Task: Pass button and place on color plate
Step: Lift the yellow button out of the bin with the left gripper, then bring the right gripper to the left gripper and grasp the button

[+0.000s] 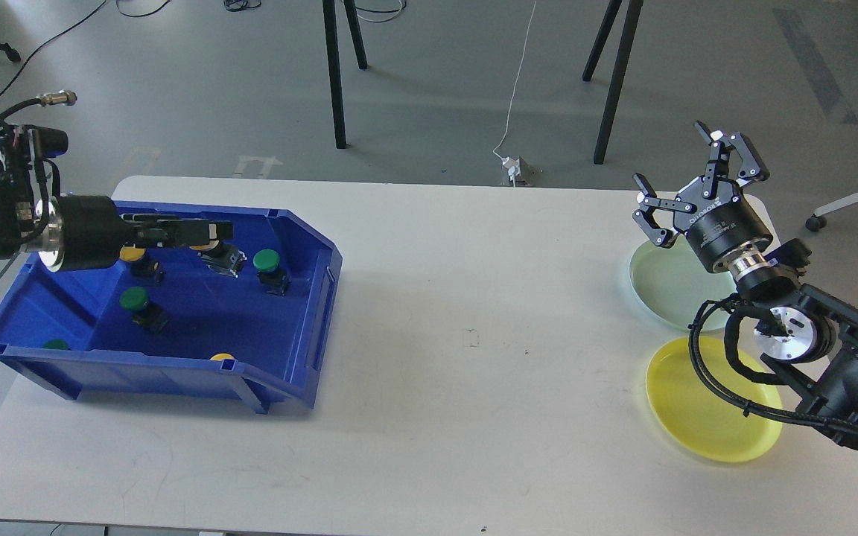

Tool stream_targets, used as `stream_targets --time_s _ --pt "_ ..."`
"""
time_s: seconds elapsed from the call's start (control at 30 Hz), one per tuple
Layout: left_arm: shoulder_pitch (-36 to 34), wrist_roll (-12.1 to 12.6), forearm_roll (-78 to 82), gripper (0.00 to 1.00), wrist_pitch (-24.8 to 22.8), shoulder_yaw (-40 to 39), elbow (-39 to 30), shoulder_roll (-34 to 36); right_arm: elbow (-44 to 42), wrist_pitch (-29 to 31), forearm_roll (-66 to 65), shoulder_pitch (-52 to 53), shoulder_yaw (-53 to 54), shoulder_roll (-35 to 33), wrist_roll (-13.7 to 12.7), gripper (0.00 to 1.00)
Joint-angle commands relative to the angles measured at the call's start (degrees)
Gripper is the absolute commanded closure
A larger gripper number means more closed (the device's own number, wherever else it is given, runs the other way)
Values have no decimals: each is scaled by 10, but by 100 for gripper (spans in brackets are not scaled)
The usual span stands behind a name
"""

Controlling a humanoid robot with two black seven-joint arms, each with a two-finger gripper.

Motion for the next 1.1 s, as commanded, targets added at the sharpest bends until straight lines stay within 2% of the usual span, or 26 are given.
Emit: stream_targets --time_s 0.0,0.17,0.33,0.5,0.63,0.83,1.07 --pt "0 0 -125 93 0 -23 -59 45 15 0 0 -1 1 -2 1 1" --pt "3 0 -275 94 0 -126 -103 30 127 0 -35 -1 -2 -55 1 1" --pt "4 0 -365 93 0 -133 -72 -100 266 -79 -132 -2 0 -126 1 1" --pt "45 0 -372 93 0 -134 -1 -218 341 -86 -140 -42 2 -146 1 1" --pt "65 0 -373 93 0 -134 11 -243 356 -92 -163 -56 -1 -122 1 1" --pt "79 0 -379 93 0 -150 10 -245 342 -147 -193 -40 -9 -32 1 1" --pt "81 0 -380 93 0 -150 10 -246 298 -172 -195 -20 -23 68 1 1"
